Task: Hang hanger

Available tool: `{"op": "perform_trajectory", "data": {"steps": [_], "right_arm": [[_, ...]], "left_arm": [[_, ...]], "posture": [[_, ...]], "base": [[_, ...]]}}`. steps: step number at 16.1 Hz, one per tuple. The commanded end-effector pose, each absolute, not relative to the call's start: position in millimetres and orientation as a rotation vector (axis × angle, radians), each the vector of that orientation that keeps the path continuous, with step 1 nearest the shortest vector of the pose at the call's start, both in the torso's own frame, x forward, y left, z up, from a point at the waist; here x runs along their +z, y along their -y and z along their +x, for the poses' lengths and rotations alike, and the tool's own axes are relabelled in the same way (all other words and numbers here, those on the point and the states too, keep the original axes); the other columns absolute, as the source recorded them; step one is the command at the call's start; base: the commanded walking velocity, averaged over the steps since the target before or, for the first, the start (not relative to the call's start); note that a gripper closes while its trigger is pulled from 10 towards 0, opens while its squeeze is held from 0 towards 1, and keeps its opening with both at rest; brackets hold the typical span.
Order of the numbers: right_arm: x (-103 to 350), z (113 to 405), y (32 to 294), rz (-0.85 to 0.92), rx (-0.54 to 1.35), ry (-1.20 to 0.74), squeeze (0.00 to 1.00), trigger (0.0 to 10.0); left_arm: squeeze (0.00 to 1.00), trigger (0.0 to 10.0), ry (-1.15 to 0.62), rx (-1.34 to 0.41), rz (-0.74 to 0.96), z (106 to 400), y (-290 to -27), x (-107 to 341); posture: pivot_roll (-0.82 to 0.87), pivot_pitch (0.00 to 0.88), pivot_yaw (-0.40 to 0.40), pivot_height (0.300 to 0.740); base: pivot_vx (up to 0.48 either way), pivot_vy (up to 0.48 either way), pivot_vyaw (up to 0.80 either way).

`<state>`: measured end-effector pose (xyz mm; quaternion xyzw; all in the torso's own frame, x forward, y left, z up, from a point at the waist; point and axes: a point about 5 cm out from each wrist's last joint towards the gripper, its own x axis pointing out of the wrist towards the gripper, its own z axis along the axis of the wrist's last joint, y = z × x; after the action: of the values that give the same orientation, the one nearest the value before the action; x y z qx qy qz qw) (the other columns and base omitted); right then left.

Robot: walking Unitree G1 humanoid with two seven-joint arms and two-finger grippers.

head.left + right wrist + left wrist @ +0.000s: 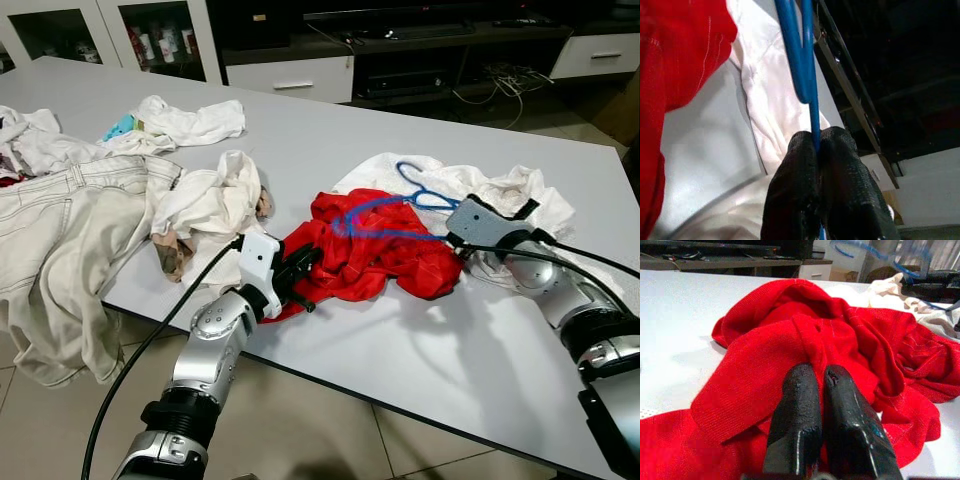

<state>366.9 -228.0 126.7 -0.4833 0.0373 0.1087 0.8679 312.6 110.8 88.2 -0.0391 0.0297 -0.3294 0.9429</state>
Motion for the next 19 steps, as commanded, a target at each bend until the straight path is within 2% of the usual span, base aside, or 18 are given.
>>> {"op": "perform_trajectory", "data": {"steps": [1, 4, 8, 10, 13, 16, 19], "right_arm": [[129.0, 366.4, 227.7, -0.983, 0.205, -0.049, 0.0, 0.0], [134.7, 366.1, 229.8, -0.989, 0.133, 0.013, 0.0, 0.0], [155.3, 363.6, 237.9, -1.24, -0.08, 0.216, 0.0, 0.0], [154.5, 360.4, 236.1, -1.314, -0.102, 0.265, 0.0, 0.0], [137.3, 339.5, 218.2, -1.446, -0.053, 0.391, 0.0, 0.0], [115.9, 325.1, 204.0, -1.403, -0.007, 0.356, 0.0, 0.0], [103.3, 323.4, 192.7, -1.347, 0.011, 0.269, 0.0, 0.0]], "left_arm": [[0.0, 10.0, -0.049, -0.679, -0.061, 314.1, -109.4, 91.3], [0.0, 10.0, -0.049, -0.672, -0.063, 313.1, -110.4, 90.6], [0.0, 10.0, -0.048, -0.678, -0.066, 314.1, -108.4, 91.9], [0.0, 10.0, -0.043, -0.684, -0.07, 315.0, -106.3, 93.5], [0.0, 10.0, -0.032, -0.688, -0.077, 315.9, -104.4, 96.4], [0.0, 10.0, -0.035, -0.69, -0.078, 315.3, -104.1, 95.3], [0.0, 10.0, -0.036, -0.696, -0.08, 315.6, -101.9, 95.1]], "posture": [[-0.07, 0.0, 0.025, 0.74], [-0.07, 0.0, 0.022, 0.74], [-0.07, 0.0, 0.026, 0.74], [-0.08, 0.0, 0.027, 0.74], [-0.09, 0.0, 0.027, 0.74], [-0.09, 0.0, 0.028, 0.74], [-0.1, 0.0, 0.029, 0.74]], "base": [[0.0, 0.0, 0.0], [0.0, 0.0, 0.0], [0.0, 0.0, 0.0], [0.0, 0.0, 0.0], [0.0, 0.0, 0.0], [0.0, 0.0, 0.0], [0.0, 0.0, 0.0]]}}
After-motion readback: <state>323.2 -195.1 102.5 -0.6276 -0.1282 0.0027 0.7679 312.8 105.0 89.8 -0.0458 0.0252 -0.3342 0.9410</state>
